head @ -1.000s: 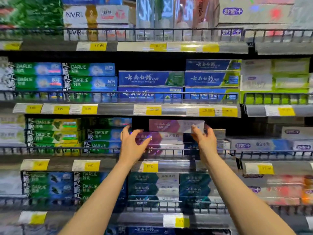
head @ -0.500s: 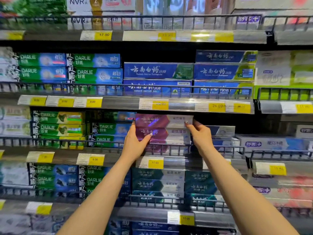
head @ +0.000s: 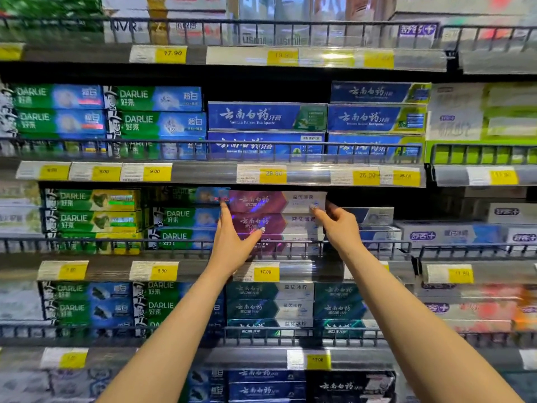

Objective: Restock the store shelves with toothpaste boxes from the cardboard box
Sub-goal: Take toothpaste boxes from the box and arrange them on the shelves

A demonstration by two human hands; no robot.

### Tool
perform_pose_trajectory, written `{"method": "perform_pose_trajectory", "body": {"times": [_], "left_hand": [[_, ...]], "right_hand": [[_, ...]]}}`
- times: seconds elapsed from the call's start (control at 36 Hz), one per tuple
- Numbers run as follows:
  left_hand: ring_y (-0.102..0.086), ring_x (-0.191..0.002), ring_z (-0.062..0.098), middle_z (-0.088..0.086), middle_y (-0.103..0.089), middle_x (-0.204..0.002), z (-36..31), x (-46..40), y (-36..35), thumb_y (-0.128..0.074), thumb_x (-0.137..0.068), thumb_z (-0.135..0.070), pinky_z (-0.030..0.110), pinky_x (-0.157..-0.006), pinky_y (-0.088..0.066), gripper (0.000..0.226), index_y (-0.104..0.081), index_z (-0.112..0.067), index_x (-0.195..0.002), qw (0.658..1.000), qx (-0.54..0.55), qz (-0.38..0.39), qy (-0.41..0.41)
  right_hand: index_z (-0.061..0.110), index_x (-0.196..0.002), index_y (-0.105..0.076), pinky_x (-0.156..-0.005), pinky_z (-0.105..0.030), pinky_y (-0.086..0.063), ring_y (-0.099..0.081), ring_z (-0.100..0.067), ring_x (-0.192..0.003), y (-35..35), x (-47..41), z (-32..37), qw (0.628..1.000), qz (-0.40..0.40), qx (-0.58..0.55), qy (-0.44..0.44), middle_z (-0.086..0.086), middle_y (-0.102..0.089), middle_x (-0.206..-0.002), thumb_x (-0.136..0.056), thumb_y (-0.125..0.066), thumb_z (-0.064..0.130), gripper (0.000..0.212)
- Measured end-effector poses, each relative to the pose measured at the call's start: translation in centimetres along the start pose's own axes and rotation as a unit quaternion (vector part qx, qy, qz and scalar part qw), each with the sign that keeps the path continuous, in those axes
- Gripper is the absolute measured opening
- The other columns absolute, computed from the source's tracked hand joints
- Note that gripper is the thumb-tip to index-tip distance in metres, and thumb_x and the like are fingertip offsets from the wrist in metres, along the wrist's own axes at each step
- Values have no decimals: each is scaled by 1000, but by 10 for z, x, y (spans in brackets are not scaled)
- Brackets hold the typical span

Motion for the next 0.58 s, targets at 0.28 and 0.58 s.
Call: {"method": "perform_pose_trajectory", "body": {"times": [0.28, 0.58], "left_hand": [[-35, -125, 17, 4, -44, -135, -29, 87, -47, -45, -88, -32, 25, -109, -20, 53, -33, -17, -136, 958, -106, -35, -265], [-57, -103, 21, 2, -58, -117, -54, 202, -202, -56, -91, -23, 37, -83, -50, 39, -48, -15, -129, 947, -53, 227, -222]], "right_hand": [[13, -128, -50, -91, -31, -45, -50, -15, -106, 64, 91, -23, 985, -19, 143, 92, -3, -50, -118, -88, -63, 27, 44], [11, -118, -59, -76, -14, -44, -57, -14, -92, 189, 205, -124, 968, 39, 241, -57, 0, -58, -103, -91, -58, 24, 30]]}}
Point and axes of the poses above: each hand's wrist, its own x-axis away from the middle knuckle, its own y-axis out of the back of the hand, z = x × y, the point moved 5 cm from there along -x, towards the middle knuckle
